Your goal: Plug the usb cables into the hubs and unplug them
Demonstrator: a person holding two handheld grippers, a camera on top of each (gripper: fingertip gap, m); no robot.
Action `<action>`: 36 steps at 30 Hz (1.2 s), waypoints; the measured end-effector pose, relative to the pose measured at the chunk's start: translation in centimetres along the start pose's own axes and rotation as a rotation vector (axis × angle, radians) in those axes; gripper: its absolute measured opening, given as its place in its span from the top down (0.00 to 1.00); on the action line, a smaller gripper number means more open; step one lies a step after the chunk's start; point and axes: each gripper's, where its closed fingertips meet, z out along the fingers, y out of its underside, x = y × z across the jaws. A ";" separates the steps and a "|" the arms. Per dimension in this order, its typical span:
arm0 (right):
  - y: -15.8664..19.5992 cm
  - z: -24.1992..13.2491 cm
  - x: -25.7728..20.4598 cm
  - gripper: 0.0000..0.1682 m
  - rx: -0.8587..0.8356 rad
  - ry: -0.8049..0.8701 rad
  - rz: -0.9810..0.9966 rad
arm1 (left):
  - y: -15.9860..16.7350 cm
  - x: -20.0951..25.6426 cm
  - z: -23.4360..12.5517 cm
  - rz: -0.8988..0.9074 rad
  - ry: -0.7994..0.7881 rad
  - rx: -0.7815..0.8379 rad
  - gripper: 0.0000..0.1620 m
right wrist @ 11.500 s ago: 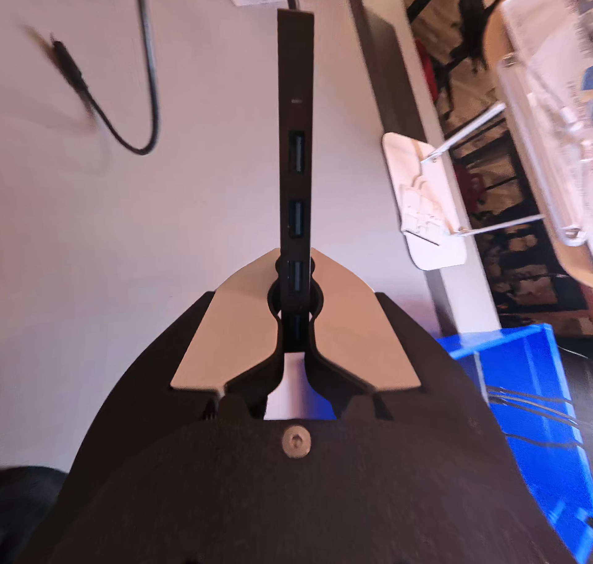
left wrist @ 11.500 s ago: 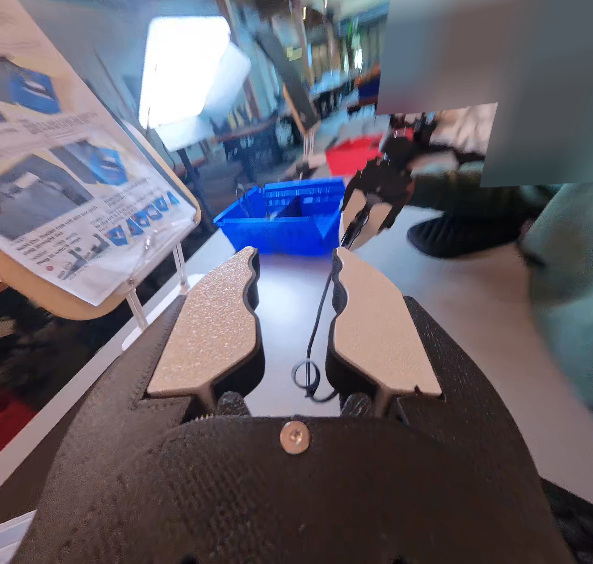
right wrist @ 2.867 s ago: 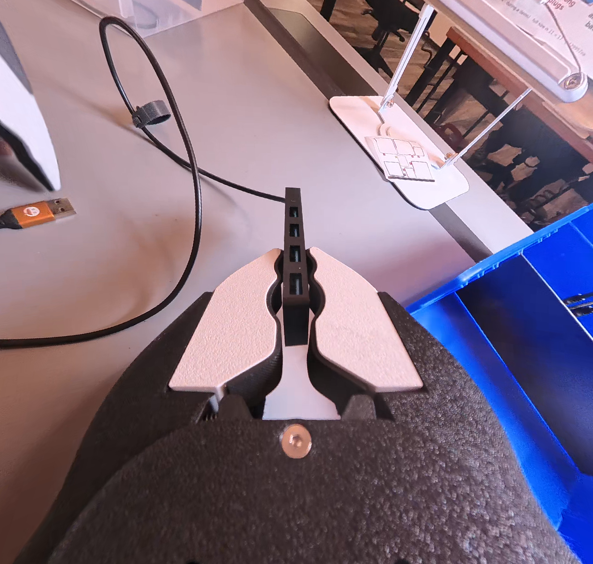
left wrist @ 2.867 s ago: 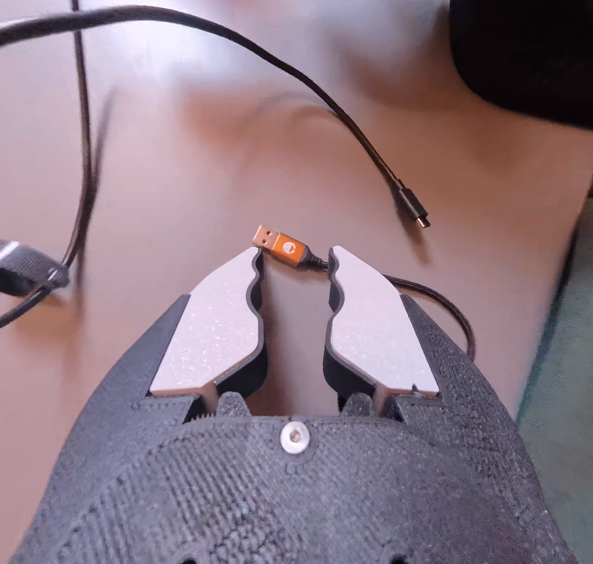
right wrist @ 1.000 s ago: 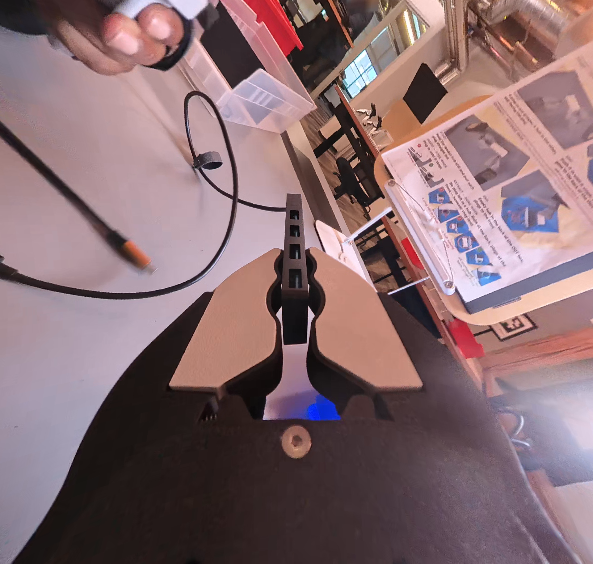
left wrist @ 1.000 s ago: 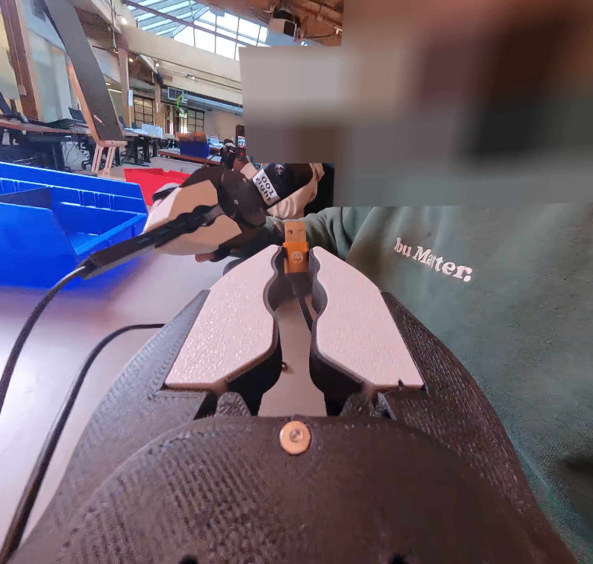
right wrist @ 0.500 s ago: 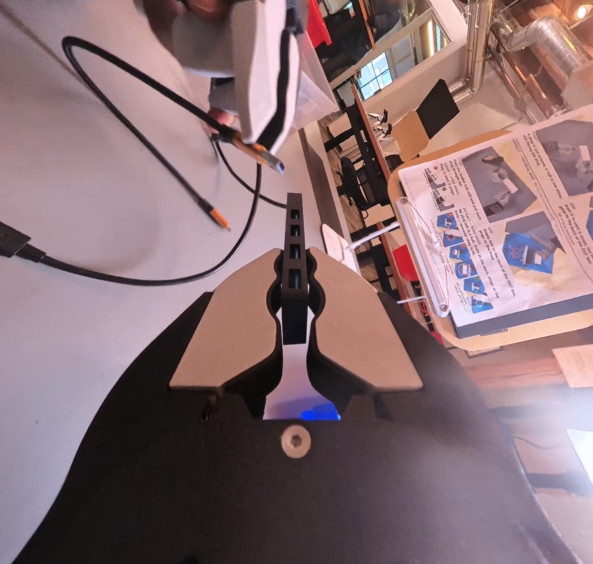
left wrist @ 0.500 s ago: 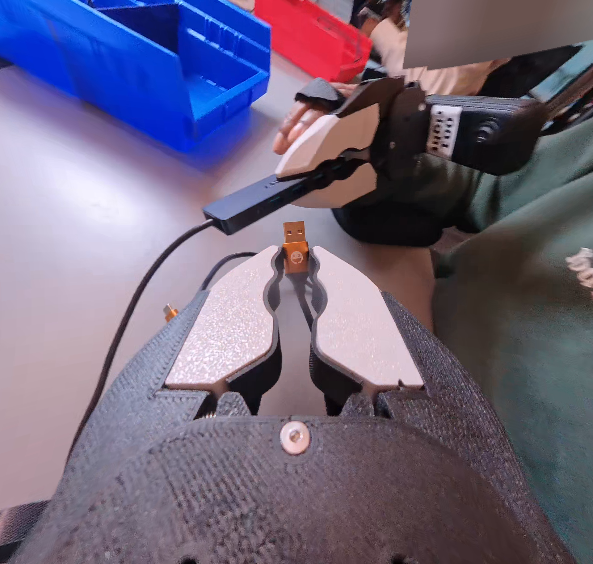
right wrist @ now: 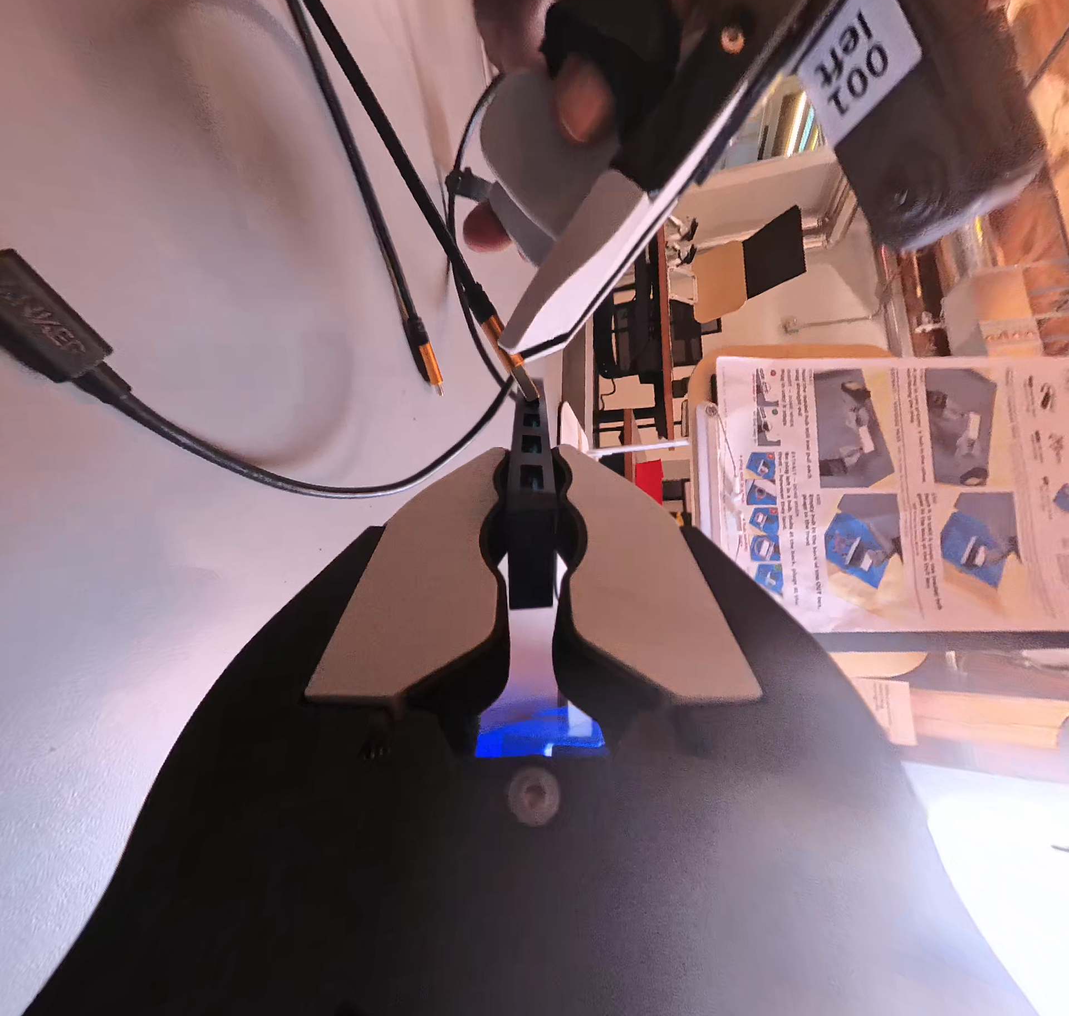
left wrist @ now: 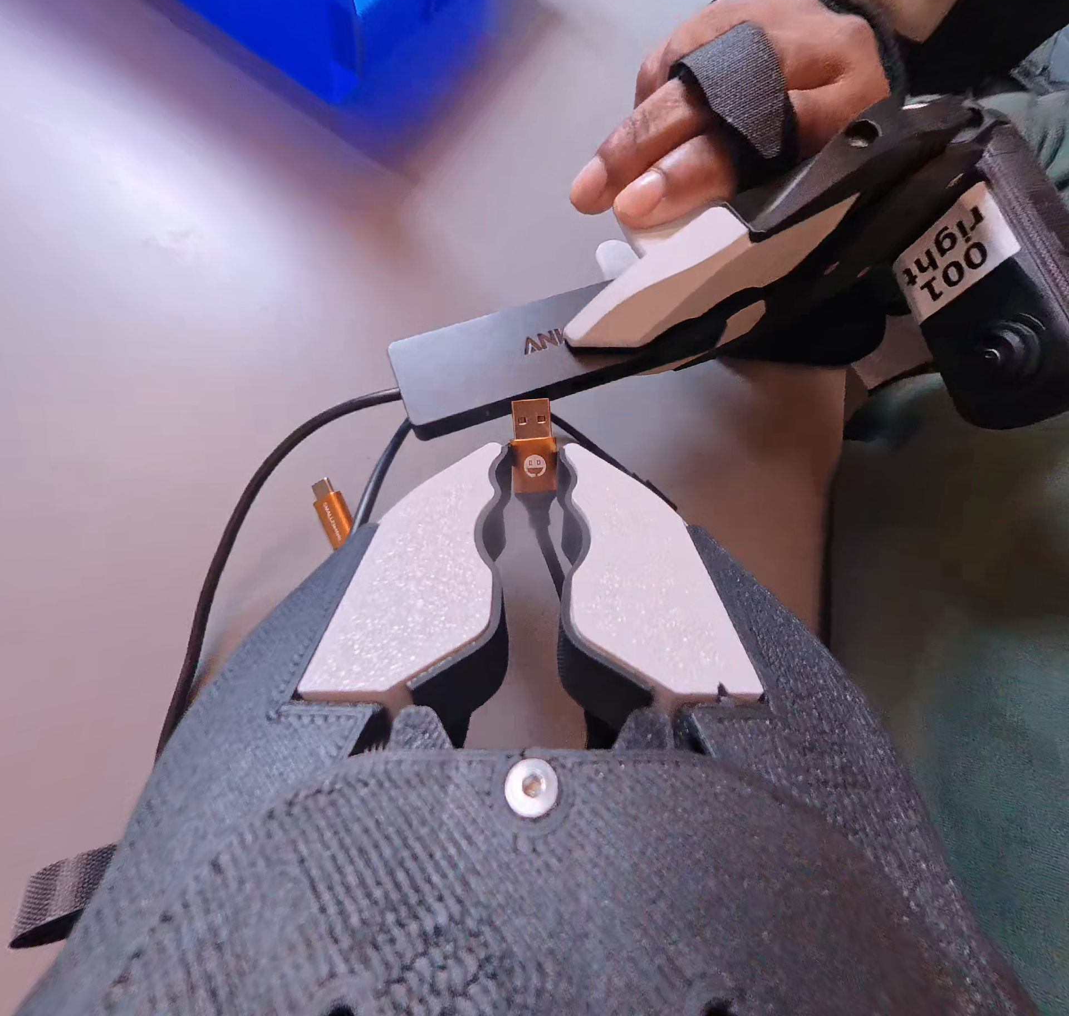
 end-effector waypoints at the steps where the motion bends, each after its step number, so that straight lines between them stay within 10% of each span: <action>1: -0.3 0.0 -0.2 0.93 0.006 -0.002 -0.016 | 0.3 0.0 0.1 0.003 -0.002 -0.026 0.91; 20: -6.2 0.5 -6.2 0.93 0.235 -0.221 -0.207 | 6.4 0.8 1.0 0.189 0.131 -0.352 0.91; 36: -4.9 1.4 -4.0 0.86 0.203 -0.206 0.016 | 4.8 2.4 -0.6 0.102 0.346 -0.013 0.91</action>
